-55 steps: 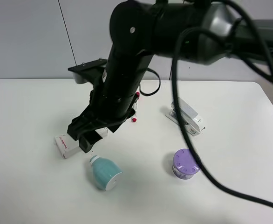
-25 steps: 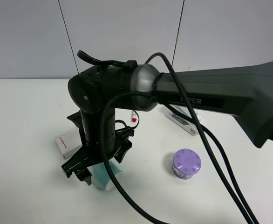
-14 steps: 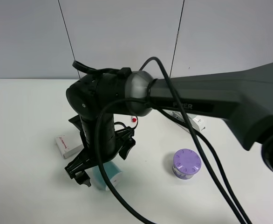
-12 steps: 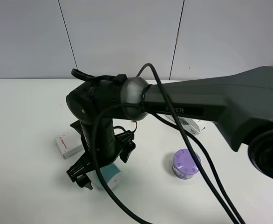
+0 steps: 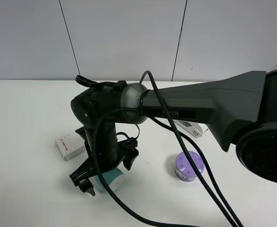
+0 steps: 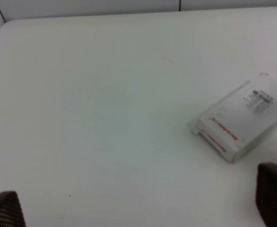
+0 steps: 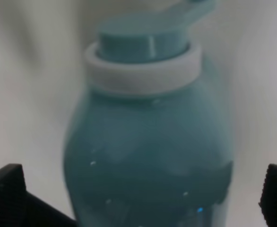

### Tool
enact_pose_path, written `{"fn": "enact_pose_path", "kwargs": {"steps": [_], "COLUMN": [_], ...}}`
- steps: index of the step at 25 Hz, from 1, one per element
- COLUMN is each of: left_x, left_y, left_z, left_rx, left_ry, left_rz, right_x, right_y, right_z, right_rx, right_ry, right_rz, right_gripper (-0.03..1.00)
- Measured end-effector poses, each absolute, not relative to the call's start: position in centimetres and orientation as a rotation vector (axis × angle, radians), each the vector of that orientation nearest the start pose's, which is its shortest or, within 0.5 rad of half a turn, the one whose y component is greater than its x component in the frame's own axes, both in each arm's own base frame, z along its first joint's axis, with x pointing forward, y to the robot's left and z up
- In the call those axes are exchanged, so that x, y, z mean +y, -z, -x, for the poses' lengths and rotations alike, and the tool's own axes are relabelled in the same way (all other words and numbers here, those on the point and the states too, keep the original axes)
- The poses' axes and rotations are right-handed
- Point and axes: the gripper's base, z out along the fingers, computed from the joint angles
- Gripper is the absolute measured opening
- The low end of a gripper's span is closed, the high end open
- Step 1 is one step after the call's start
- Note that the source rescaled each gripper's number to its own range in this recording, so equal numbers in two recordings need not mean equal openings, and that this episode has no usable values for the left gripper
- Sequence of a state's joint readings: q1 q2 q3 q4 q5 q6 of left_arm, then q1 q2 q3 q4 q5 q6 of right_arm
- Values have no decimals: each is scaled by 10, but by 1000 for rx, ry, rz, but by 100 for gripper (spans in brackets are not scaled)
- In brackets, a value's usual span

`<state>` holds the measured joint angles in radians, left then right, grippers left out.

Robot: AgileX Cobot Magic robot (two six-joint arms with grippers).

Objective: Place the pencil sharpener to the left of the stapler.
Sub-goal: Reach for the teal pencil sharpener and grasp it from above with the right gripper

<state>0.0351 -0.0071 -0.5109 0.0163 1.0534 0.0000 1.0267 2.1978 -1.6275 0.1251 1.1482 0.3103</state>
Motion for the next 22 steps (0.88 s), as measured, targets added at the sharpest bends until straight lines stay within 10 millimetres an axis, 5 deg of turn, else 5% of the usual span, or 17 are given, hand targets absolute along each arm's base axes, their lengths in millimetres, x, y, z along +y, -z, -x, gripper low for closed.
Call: {"fn": "enact_pose_path", "kwargs": {"steps": [22], "left_x": [1], "left_y": [-281], "left_z": [7], "left_rx": [2019], "left_ry": [-42], "left_rz": [36], "right_x": [372], "right_y": [-125], "right_z": [-218], "right_rx": [3015], "right_ry": [-88], "right_rz": [1130], "right_gripper": [100]}}
